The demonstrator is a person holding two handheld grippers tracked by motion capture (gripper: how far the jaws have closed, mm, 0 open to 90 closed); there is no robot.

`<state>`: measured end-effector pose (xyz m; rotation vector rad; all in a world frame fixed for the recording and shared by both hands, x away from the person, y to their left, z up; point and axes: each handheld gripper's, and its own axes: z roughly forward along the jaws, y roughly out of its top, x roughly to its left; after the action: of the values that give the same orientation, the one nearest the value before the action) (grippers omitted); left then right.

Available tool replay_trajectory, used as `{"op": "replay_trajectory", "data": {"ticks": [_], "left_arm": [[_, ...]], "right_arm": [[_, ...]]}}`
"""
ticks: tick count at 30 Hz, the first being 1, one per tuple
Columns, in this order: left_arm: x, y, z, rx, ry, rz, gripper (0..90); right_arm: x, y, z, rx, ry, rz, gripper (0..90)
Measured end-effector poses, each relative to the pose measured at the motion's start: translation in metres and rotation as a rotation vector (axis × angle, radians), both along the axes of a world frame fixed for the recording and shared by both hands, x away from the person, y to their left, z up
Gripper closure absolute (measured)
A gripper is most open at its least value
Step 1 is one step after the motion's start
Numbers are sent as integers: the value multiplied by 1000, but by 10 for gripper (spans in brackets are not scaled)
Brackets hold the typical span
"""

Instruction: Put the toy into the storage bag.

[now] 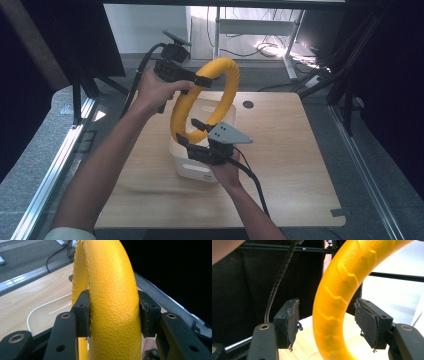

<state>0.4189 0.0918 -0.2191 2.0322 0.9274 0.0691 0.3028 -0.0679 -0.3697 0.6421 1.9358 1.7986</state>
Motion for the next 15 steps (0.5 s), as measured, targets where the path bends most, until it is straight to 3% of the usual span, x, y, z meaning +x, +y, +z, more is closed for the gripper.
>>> {"op": "replay_trajectory", "data": {"ticks": [6,15], "left_arm": [[-1,-3,3,-4,-2,-5,526],[-1,-10,-2,19,1,-19,526]], "right_arm": [[-13,-27,3,-4,-5,21,359],[-36,-81,-1,-61,12,22,357]]}}
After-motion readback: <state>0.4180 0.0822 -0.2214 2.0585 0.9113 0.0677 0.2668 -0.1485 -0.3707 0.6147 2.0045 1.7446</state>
